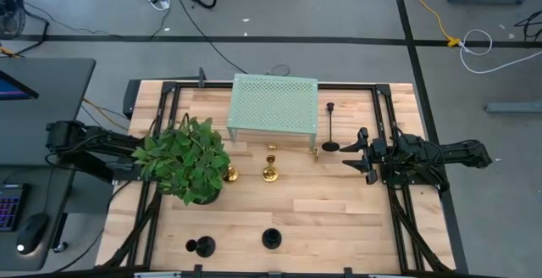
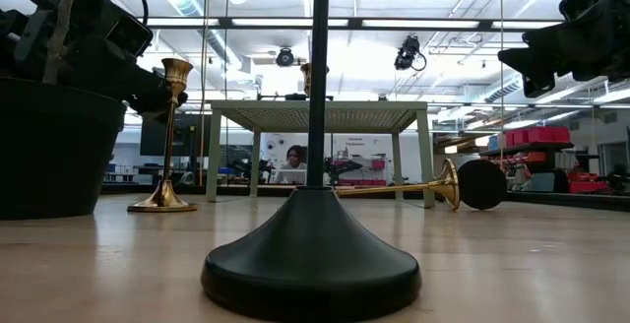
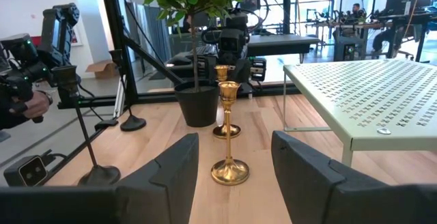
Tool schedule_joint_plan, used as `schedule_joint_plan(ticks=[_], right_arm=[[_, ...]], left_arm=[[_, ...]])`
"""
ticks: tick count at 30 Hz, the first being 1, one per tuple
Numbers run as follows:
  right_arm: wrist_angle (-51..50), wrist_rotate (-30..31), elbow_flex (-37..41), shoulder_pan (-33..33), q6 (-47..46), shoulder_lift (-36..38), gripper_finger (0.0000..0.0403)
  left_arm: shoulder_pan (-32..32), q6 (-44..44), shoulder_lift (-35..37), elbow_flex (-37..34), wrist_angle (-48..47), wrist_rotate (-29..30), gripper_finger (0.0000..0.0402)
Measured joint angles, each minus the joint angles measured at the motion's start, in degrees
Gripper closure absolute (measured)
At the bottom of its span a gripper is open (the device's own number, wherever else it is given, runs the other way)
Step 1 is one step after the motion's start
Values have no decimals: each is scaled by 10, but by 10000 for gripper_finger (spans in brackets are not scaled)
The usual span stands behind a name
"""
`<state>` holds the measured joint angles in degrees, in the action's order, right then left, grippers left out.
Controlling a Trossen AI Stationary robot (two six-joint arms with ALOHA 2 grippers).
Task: Pick & Place candle stick holders
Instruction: Put the left gold candle holder on the shelf
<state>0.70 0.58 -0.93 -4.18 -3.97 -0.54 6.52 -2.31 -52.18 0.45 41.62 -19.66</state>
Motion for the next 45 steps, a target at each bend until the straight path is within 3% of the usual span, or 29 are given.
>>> schedule_joint_plan(ticks=[22,38,45], right_arm=[[0,0,0,0,0,0,218],[0,0,0,0,0,0,218],[0,0,0,0,0,0,218]], left_arm=[[0,6,-33,0,23,15,209],[0,20,-33,0,22,14,360],[0,30,-33,0,22,14,367]])
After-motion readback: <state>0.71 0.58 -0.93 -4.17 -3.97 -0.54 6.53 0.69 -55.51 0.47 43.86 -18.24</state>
